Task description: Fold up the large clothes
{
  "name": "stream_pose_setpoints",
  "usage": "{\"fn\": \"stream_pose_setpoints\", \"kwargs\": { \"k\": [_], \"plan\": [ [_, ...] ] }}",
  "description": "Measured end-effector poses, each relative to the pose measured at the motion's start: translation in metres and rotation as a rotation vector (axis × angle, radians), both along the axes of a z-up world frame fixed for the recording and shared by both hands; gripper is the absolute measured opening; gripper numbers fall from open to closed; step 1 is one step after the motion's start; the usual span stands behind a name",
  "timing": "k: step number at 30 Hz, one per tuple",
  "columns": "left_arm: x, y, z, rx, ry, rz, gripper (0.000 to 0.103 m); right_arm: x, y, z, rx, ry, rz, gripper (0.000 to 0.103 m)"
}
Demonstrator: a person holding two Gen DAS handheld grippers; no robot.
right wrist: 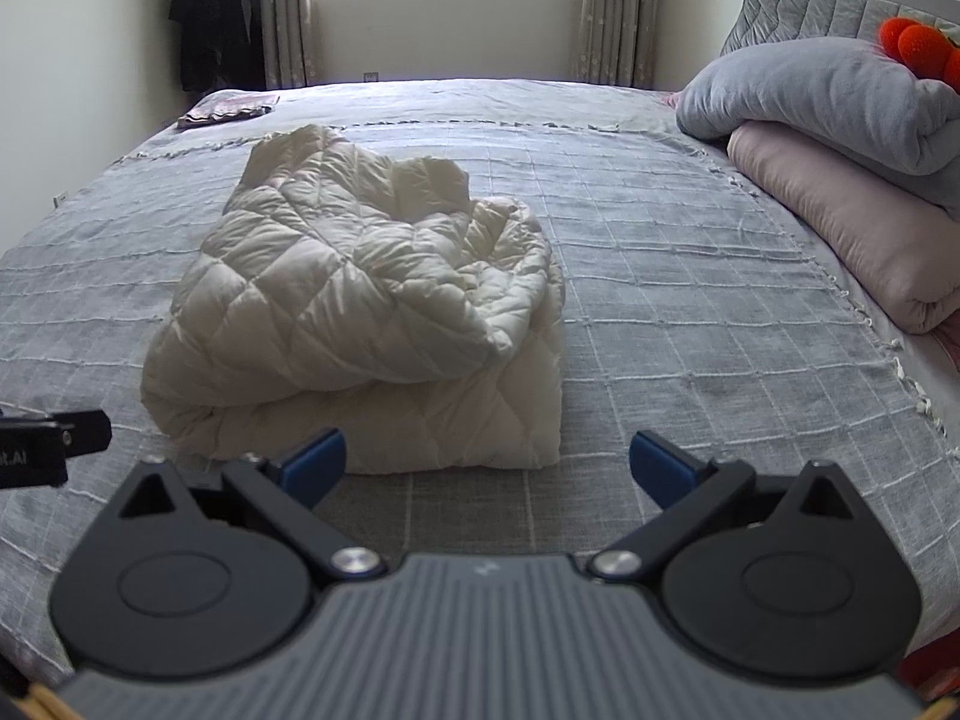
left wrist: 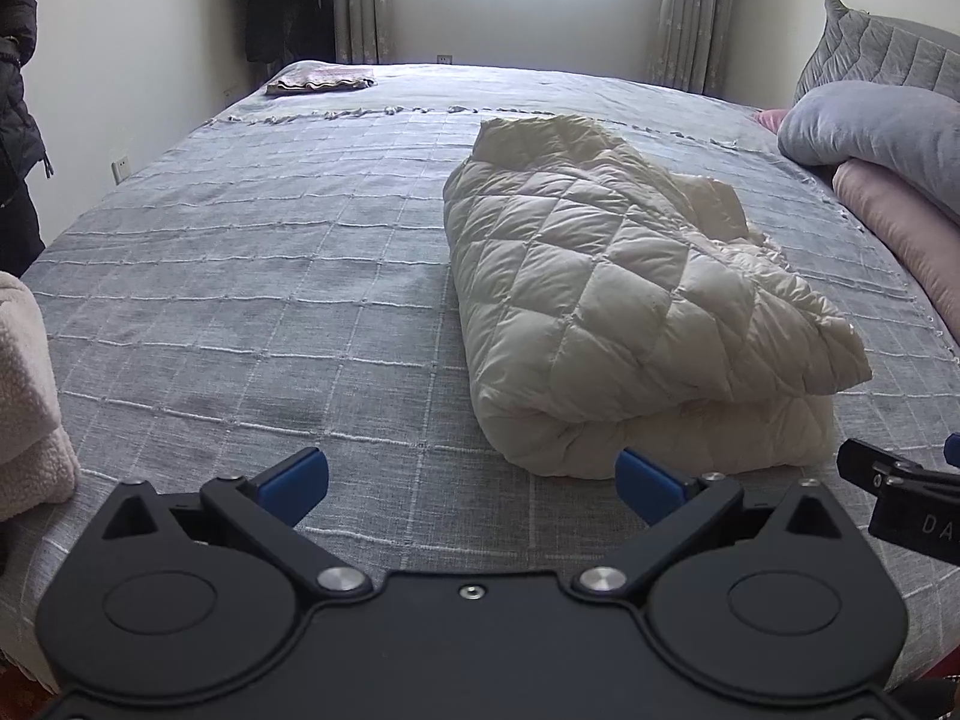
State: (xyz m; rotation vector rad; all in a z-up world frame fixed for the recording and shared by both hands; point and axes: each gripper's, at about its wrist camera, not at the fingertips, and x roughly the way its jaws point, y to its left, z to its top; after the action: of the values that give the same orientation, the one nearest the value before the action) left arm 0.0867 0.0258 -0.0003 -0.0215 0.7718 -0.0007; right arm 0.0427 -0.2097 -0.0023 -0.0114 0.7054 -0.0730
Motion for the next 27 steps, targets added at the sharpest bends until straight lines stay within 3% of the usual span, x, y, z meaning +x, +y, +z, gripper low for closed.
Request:
{"fn": "stream_pose_setpoints", "kwargs": {
  "k": [27],
  "plan": [
    [0.005, -0.007, -0.009, 0.010, 0.021, -0.014, 0.103, 0.007, 0.015, -0.006, -0.024, 0.017, 0.019, 0.103]
  ]
}}
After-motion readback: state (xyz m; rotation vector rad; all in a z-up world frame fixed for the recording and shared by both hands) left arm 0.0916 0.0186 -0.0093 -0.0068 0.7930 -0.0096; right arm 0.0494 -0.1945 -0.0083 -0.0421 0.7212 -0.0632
